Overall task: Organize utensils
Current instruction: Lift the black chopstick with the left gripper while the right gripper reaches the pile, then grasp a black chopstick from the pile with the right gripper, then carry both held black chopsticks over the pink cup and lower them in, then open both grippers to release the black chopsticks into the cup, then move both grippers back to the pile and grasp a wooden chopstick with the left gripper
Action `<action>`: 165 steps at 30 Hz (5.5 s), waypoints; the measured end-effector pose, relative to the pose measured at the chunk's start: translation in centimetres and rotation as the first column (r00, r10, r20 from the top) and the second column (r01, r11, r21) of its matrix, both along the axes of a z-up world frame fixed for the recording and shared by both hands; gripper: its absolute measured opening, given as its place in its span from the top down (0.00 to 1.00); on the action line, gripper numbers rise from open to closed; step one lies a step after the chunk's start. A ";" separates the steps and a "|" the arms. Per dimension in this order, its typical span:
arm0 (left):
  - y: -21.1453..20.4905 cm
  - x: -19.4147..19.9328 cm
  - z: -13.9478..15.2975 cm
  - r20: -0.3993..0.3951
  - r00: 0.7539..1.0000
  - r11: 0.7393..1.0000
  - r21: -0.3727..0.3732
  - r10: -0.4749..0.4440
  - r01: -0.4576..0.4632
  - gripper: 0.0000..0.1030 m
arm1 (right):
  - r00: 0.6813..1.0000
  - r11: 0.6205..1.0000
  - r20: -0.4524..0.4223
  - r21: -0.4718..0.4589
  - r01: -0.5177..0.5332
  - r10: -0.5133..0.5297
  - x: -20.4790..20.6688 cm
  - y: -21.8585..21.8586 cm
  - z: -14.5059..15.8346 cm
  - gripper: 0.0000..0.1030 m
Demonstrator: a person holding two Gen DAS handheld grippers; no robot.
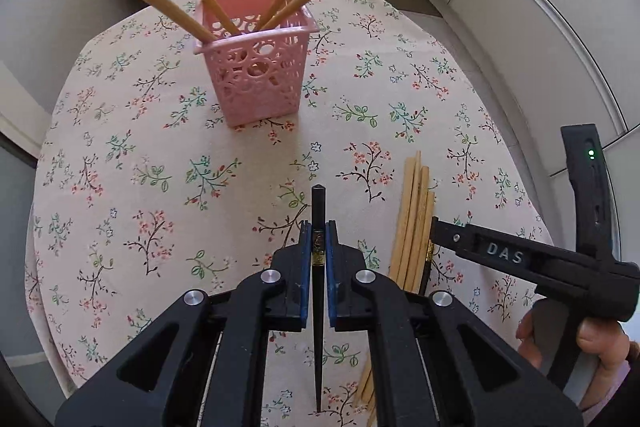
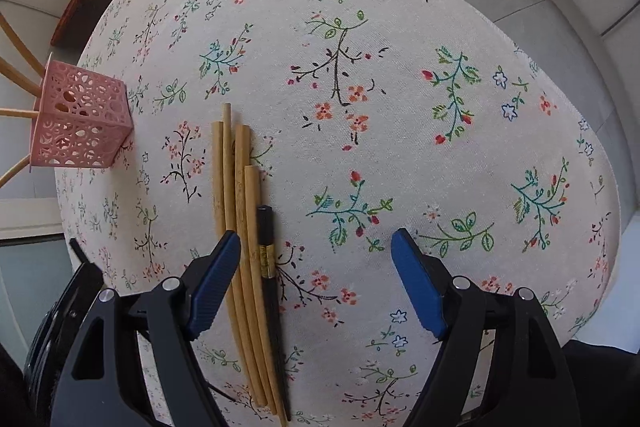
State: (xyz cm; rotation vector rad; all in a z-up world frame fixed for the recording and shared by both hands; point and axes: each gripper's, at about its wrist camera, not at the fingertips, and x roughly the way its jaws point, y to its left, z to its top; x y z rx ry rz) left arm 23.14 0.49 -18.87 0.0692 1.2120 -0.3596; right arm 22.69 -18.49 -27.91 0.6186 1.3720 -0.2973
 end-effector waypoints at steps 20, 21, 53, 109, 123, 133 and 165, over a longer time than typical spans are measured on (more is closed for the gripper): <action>2.9 -0.3 2.1 0.043 0.999 0.999 -0.048 0.021 -0.019 0.94 | 1.000 0.992 -0.014 -0.121 -0.019 0.018 0.5 0.7 -0.2 0.35; 2.9 -0.4 2.2 0.047 0.999 0.999 -0.044 0.022 -0.020 0.94 | 0.999 0.989 -0.015 -0.146 -0.037 0.035 0.7 1.1 -0.2 0.35; 4.0 -6.0 17.6 0.421 0.899 0.984 -0.172 0.124 -0.056 0.94 | 0.636 0.960 0.720 -0.229 -0.158 0.277 -7.0 1.5 27.1 0.93; 7.7 0.7 21.3 0.609 0.698 0.921 -0.161 0.376 -0.356 0.43 | 0.538 0.916 0.750 -0.382 -0.123 0.385 3.8 8.9 24.9 0.57; 1.4 -5.1 20.5 0.655 0.722 0.966 -0.050 0.222 -0.252 0.23 | 0.661 0.943 0.705 -0.332 -0.014 0.258 -4.0 2.0 21.0 0.07; -4.1 -3.1 12.9 0.522 0.848 0.983 0.092 0.089 -0.160 0.23 | 0.881 0.966 0.461 -0.257 0.016 0.108 -5.9 -5.3 12.6 0.07; -9.6 5.3 -6.6 -0.147 0.988 0.994 0.095 -0.042 0.057 0.64 | 0.968 0.996 0.250 -0.072 0.053 -0.034 -5.1 -10.3 6.5 0.07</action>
